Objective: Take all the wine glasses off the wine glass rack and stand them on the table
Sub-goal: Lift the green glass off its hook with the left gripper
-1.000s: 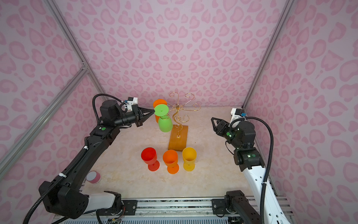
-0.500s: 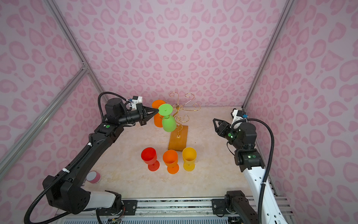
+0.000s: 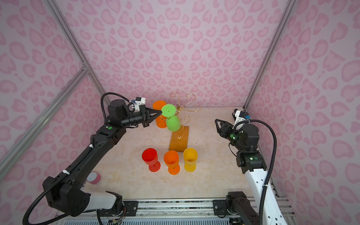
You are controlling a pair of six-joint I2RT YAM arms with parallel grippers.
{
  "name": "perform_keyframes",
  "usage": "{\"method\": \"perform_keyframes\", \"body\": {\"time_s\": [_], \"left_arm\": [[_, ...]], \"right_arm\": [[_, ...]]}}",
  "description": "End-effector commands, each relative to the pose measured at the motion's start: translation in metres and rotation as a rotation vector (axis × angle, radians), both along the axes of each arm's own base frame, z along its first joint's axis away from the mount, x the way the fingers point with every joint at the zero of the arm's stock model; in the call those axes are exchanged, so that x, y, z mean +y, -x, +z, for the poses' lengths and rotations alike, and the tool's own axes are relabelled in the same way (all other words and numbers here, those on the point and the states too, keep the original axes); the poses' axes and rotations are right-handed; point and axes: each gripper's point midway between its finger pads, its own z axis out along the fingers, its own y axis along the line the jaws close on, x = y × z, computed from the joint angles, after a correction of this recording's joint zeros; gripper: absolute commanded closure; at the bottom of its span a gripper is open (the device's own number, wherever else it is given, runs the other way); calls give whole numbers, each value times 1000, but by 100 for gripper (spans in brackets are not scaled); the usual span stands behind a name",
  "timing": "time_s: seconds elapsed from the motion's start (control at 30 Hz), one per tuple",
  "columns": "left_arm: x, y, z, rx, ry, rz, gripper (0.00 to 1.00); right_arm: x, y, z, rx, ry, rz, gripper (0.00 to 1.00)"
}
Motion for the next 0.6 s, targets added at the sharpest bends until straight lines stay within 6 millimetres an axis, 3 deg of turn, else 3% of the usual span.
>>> {"method": "perform_keyframes", "body": {"time_s": [0.0,0.37,0.57], "left_arm": [[-2,11,11,-40,19,-32,98],[-2,24,5,-36,18,-51,98],[4,41,16,-66,36,-49,98]], "right_arm": [[2,0,3,-14,-10,11,52],[2,2,5,-15,-18,12,52],[3,2,7,-18,-23,16,52]]}}
